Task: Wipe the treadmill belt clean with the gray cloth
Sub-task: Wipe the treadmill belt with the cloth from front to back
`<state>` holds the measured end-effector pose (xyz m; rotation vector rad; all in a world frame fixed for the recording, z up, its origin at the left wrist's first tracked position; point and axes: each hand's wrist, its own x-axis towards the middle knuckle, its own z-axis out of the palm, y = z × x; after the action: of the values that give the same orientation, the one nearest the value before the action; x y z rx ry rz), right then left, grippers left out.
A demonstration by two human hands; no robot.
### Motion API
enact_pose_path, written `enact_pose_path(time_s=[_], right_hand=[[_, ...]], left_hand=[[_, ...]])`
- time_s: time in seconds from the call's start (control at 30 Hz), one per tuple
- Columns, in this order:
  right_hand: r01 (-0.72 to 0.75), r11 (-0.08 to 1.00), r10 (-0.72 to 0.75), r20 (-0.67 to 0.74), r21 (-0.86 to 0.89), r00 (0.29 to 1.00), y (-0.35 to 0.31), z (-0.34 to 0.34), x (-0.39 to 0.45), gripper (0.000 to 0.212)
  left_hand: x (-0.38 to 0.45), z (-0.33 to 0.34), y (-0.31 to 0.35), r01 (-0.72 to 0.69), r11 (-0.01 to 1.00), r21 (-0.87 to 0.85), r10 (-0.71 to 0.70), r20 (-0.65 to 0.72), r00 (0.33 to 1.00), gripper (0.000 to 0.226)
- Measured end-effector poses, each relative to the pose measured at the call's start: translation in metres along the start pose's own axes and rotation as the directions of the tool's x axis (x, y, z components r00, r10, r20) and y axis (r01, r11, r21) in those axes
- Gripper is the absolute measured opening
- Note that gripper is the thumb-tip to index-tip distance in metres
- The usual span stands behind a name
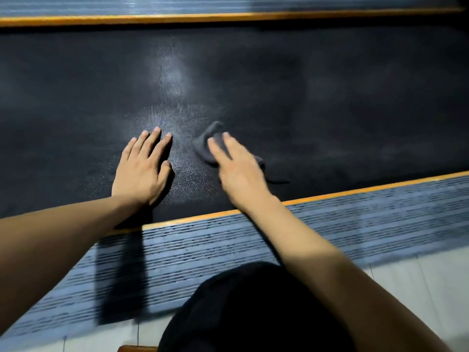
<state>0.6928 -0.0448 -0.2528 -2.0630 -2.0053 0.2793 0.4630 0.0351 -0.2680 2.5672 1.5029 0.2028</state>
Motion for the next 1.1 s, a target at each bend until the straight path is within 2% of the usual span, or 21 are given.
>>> enact_pose_path(time_s=[0.13, 0.23, 0.3, 0.37, 0.43, 0.5, 0.57, 0.63, 0.7, 0.77, 0.83, 0.9, 0.93, 0.97, 1.03, 1.1], right_hand=[[-0.260, 0.939, 0.243, -0.101, -0.226, 0.965, 0.077, -0.034, -0.027, 0.060], [-0.355, 0.853, 0.361, -0.060, -0.382, 0.931, 0.100, -0.058, -0.036, 0.056], [-0.407, 0.850, 0.423, -0.029, -0.334, 0.906, 0.099, -0.065, -0.032, 0.055], [-0.440, 0.877, 0.450, 0.005, -0.191, 0.893, 0.089, -0.067, -0.027, 0.056], [-0.328, 0.942, 0.334, 0.089, -0.074, 0.938, 0.058, -0.061, -0.023, 0.058], [-0.081, 0.995, 0.067, 0.209, 0.061, 0.976, 0.010, -0.049, -0.018, 0.059], [0.104, 0.982, -0.147, 0.290, 0.161, 0.946, -0.028, -0.039, -0.015, 0.059], [0.149, 0.971, -0.199, 0.282, 0.190, 0.938, -0.035, -0.036, -0.013, 0.055], [0.084, 0.985, -0.117, 0.217, 0.152, 0.969, -0.015, -0.041, -0.020, 0.051], [-0.118, 0.991, 0.110, 0.122, 0.065, 0.986, 0.026, -0.051, -0.028, 0.048], [-0.389, 0.921, 0.389, 0.030, -0.023, 0.921, 0.078, -0.067, -0.036, 0.046], [-0.602, 0.796, 0.603, -0.009, -0.064, 0.798, 0.117, -0.083, -0.043, 0.043], [-0.644, 0.762, 0.645, -0.009, -0.074, 0.764, 0.128, -0.088, -0.046, 0.042], [-0.645, 0.759, 0.647, -0.011, -0.088, 0.762, 0.130, -0.088, -0.046, 0.042], [-0.573, 0.814, 0.575, -0.008, -0.099, 0.818, 0.110, -0.083, -0.040, 0.043], [-0.399, 0.912, 0.405, 0.055, -0.097, 0.912, 0.070, -0.072, -0.028, 0.044]], left_hand=[[0.000, 0.000, 0.002, 0.004, 1.000, 0.001, -0.004, -0.010, 1.000, 0.063], [-0.001, 0.000, 0.002, 0.015, 1.000, -0.009, -0.015, -0.017, 1.000, 0.062], [-0.001, 0.000, 0.004, 0.020, 1.000, -0.007, -0.020, -0.022, 1.000, 0.062], [0.000, 0.000, 0.003, 0.019, 1.000, -0.006, -0.019, -0.029, 0.999, 0.063], [0.000, 0.001, 0.002, 0.016, 1.000, -0.007, -0.016, -0.027, 0.999, 0.063], [0.000, 0.001, 0.002, 0.015, 1.000, -0.009, -0.015, -0.032, 0.999, 0.064], [0.000, 0.001, 0.001, 0.012, 1.000, -0.013, -0.013, -0.042, 0.999, 0.064], [0.000, 0.002, 0.000, 0.004, 1.000, -0.013, -0.005, -0.044, 0.999, 0.064], [0.000, 0.002, 0.000, 0.003, 1.000, -0.011, -0.004, -0.037, 0.999, 0.063], [0.000, 0.001, 0.000, 0.007, 1.000, -0.016, -0.007, -0.031, 1.000, 0.063], [-0.001, 0.001, 0.000, 0.006, 1.000, -0.018, -0.006, -0.032, 0.999, 0.062], [0.000, 0.002, 0.000, 0.005, 1.000, -0.010, -0.005, -0.018, 1.000, 0.063], [0.000, 0.002, 0.000, 0.009, 1.000, -0.004, -0.009, -0.005, 1.000, 0.063], [0.000, 0.001, 0.000, 0.017, 1.000, 0.000, -0.017, 0.006, 1.000, 0.063], [0.000, -0.001, 0.000, 0.027, 1.000, 0.006, -0.027, 0.022, 0.999, 0.063], [0.000, -0.004, 0.000, 0.019, 1.000, 0.002, -0.019, 0.029, 0.999, 0.063]])
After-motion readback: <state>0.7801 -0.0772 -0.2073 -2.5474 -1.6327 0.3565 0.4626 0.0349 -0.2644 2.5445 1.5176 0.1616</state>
